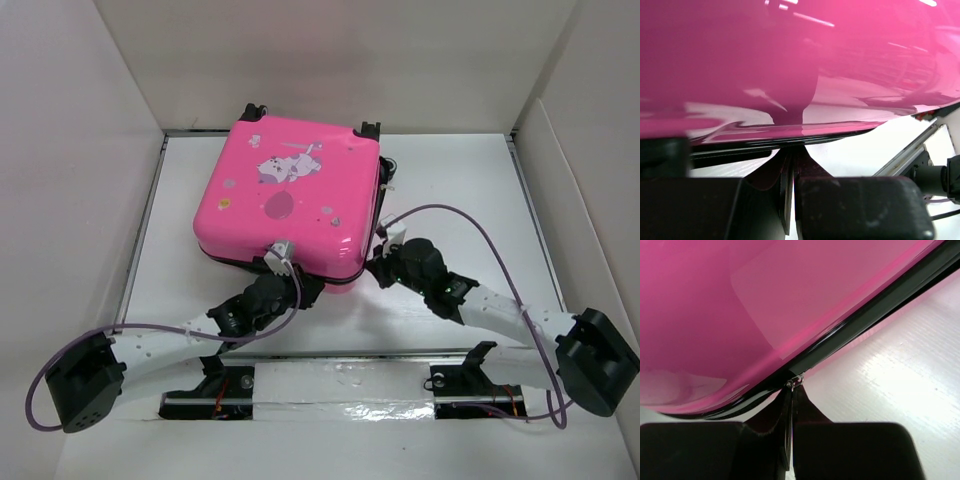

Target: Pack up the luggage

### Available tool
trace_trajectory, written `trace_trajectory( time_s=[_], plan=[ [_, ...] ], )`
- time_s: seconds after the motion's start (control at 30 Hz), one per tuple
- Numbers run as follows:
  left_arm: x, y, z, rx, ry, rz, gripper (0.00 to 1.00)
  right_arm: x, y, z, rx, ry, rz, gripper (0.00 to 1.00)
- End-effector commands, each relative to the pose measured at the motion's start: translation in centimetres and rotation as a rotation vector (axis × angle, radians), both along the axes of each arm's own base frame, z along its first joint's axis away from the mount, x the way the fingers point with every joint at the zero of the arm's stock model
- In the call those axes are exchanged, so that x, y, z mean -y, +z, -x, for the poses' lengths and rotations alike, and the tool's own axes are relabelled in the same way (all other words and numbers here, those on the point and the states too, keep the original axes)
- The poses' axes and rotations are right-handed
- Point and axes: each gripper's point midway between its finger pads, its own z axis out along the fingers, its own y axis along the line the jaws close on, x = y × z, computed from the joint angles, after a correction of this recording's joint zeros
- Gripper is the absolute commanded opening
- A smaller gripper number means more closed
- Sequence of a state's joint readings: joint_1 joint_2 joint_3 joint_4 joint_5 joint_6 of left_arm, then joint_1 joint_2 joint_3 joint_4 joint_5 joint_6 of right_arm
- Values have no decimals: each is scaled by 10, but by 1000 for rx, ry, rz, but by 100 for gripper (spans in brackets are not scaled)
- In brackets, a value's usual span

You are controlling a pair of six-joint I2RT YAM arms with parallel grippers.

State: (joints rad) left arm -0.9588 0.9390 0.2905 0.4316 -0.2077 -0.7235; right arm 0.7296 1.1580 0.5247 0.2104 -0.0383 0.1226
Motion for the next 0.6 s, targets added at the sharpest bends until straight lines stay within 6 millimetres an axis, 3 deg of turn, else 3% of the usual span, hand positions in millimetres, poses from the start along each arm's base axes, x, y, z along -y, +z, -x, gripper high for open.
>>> trace_trajectory(
  time_s=[0.0,0.2,0.4,0.47,0.57],
  plan=[
    [21,53,-19,124,-1,109,0,-6,8,11,21,-10,-33,0],
    [35,69,-40,185,29,89,0,-11,-23,67,-113,59,12,0],
    [49,78,-54,210,38,88,0,-29,-24,110,-173,168,25,0],
    [59,81,-57,212,20,96,0,-39,-20,115,-179,176,7,0],
    [74,78,-57,202,-27,109,0,-56,-6,105,-152,133,-48,0]
  ],
)
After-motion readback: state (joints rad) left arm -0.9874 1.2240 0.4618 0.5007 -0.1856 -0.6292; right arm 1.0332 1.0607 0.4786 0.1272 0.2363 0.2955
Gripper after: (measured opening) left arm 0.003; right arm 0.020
